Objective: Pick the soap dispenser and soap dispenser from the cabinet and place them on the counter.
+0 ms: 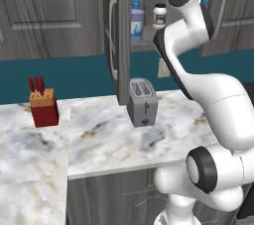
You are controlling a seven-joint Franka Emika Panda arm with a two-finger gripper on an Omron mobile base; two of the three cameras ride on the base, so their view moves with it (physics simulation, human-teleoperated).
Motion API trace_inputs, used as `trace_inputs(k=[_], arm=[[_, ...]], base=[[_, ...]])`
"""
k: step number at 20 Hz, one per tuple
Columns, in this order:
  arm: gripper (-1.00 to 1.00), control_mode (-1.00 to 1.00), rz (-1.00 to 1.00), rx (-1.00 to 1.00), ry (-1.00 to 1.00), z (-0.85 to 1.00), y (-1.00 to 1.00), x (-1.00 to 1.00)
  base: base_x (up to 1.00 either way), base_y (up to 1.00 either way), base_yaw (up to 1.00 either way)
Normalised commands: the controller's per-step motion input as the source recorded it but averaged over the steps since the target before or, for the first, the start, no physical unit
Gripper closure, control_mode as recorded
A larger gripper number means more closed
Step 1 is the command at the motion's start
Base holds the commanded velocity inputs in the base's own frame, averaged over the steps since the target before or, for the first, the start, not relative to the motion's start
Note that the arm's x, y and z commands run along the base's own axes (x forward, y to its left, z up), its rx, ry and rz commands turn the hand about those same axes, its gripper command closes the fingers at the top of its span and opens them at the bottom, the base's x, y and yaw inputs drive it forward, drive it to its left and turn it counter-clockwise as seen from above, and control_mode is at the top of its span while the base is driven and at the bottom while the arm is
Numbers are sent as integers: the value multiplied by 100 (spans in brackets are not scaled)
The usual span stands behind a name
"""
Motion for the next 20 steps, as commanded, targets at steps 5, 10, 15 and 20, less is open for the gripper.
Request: trace_inputs(k=[5,10,15,20], arm=[[-100,-100,-3,-13,3,-1,-1,40],[-100,-100,-3,-9,6,0,-6,36],[-100,-100,-14,-5,4,-4,-12,6],[-100,-100,-18,-3,0,-9,-12,0]], base=[[0,0,0],[0,0,0],[0,0,0],[0,0,0]])
